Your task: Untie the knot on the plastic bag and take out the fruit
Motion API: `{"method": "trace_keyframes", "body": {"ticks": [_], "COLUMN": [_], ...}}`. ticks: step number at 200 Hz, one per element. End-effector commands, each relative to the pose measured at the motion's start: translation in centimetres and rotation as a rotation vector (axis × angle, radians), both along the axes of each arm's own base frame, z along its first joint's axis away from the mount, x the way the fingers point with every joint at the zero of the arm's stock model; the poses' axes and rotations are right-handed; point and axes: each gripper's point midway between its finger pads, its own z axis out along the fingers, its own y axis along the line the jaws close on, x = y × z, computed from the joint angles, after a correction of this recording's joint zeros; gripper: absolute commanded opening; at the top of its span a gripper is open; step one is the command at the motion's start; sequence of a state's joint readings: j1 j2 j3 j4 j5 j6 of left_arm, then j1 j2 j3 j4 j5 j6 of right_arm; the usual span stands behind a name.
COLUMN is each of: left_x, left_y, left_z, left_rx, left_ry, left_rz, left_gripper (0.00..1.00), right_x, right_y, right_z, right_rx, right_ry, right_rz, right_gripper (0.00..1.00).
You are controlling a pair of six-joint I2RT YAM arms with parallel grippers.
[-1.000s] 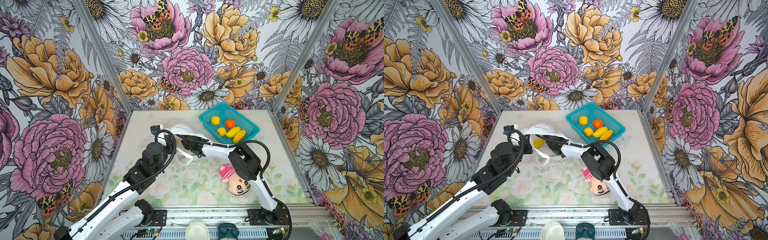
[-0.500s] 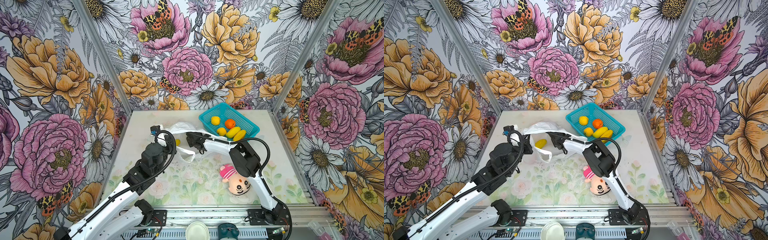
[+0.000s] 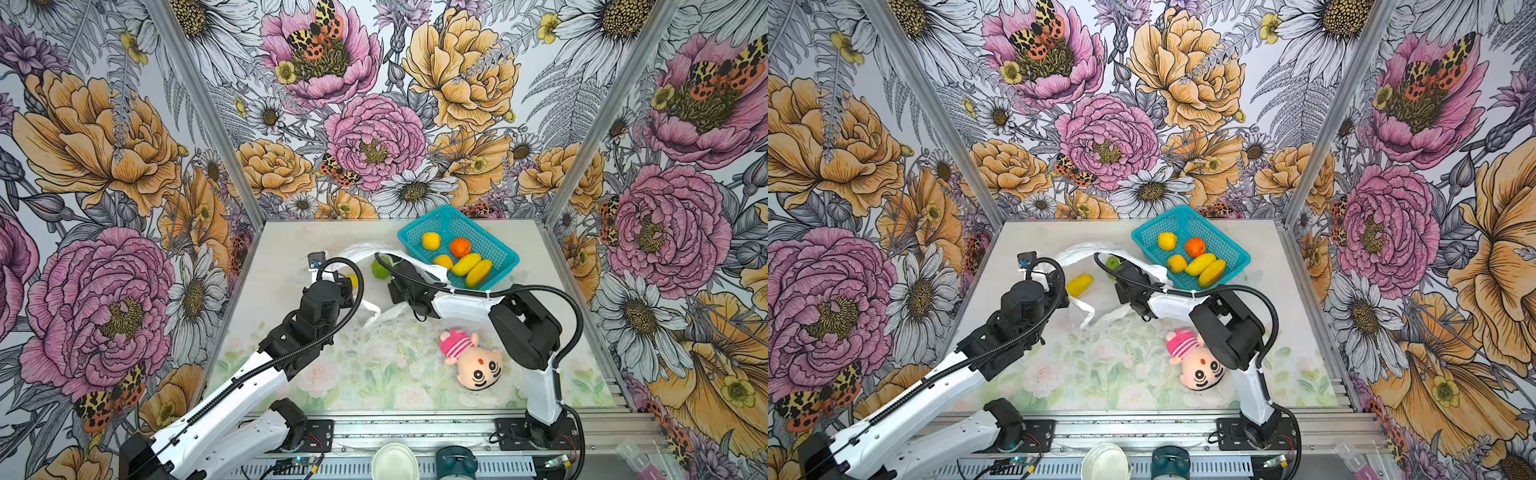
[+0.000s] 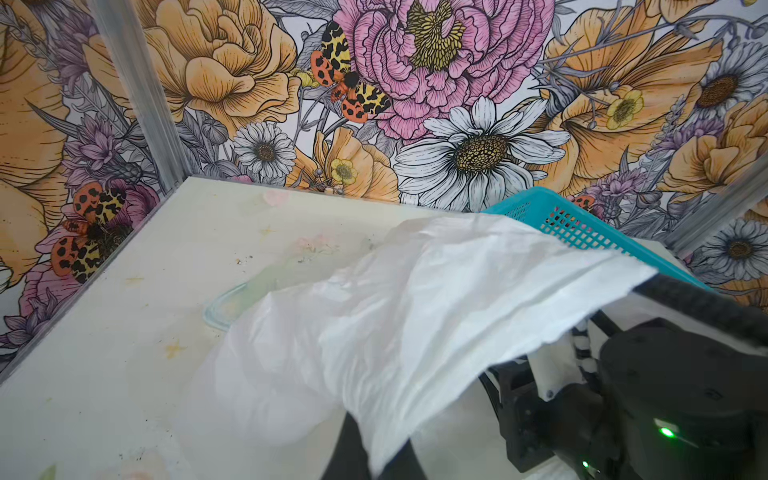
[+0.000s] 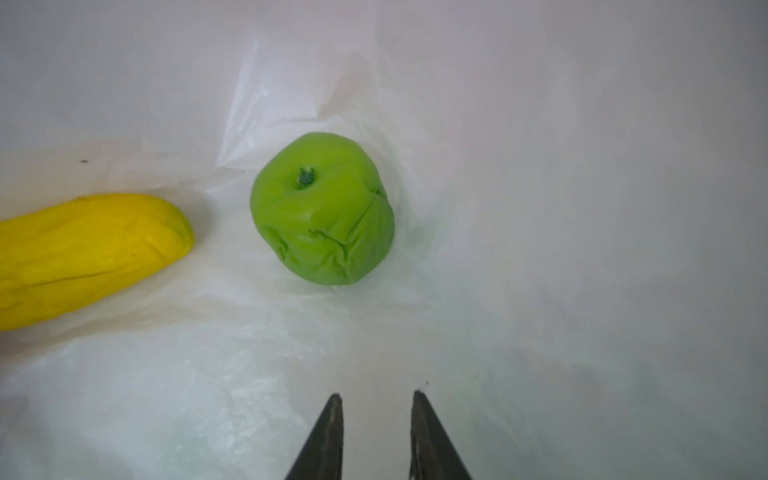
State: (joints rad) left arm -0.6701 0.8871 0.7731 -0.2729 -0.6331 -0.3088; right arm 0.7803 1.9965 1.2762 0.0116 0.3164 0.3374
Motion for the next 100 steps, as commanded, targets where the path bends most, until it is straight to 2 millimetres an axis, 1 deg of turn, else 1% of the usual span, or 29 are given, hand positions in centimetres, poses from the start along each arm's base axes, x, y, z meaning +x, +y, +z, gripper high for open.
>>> {"method": "trace_keyframes", "body": {"ticks": [1,10,21,25,30,46,56,67,79,84,86,90,100], "left_x": [0.1,0.1,0.1,0.1,0.1,0.2,0.3,0.3,0.3,0.3,0.3,0.3,0.3], "left_y": [0.4,0.3,0.1,0.0,-0.2,-0.7,-1.0,-1.4,-1.8,-1.9,-2.0,-2.1,-2.3], "left_z": [1.6,1.6,1.6,1.6,1.7,1.7,1.7,1.7,1.7,1.8,1.8,1.8,1.9], "left_rx": [-0.021,-0.022,-0.024,-0.025,-0.027,-0.030,-0.031,-0.032,-0.033,-0.034,-0.033,-0.032,-0.035], "left_ry": [-0.028,-0.028,-0.027,-0.027,-0.028,-0.026,-0.024,-0.022,-0.020,-0.021,-0.021,-0.021,-0.023], "left_rz": [0.025,0.017,0.007,0.002,-0.004,-0.031,-0.048,-0.063,-0.080,-0.087,-0.089,-0.094,-0.107], "left_gripper": [0.00,0.00,0.00,0.00,0.00,0.00,0.00,0.00,0.00,0.00,0.00,0.00,0.00], "right_x": [0.4,0.5,0.8,1.1,1.3,2.3,3.1,3.8,4.7,4.9,5.1,5.3,5.9], "right_y": [1.5,1.9,2.4,2.6,3.0,4.0,4.6,5.3,6.0,5.8,5.9,5.8,5.9], "right_z": [4.1,4.1,3.3,3.4,2.9,2.1,1.8,1.1,0.8,0.1,0.2,-0.4,-1.1], "right_rx": [0.181,0.182,0.164,0.162,0.153,0.139,0.133,0.118,0.113,0.090,0.088,0.070,0.039], "right_ry": [-0.099,-0.094,-0.074,-0.072,-0.062,-0.043,-0.029,-0.009,0.000,0.019,0.020,0.033,0.052], "right_rz": [-0.002,0.008,0.012,0.012,0.016,0.014,0.005,-0.003,-0.018,-0.038,-0.046,-0.058,-0.082], "right_gripper": [0.29,0.29,0.32,0.35,0.39,0.56,0.62,0.66,0.70,0.71,0.72,0.72,0.74]}}
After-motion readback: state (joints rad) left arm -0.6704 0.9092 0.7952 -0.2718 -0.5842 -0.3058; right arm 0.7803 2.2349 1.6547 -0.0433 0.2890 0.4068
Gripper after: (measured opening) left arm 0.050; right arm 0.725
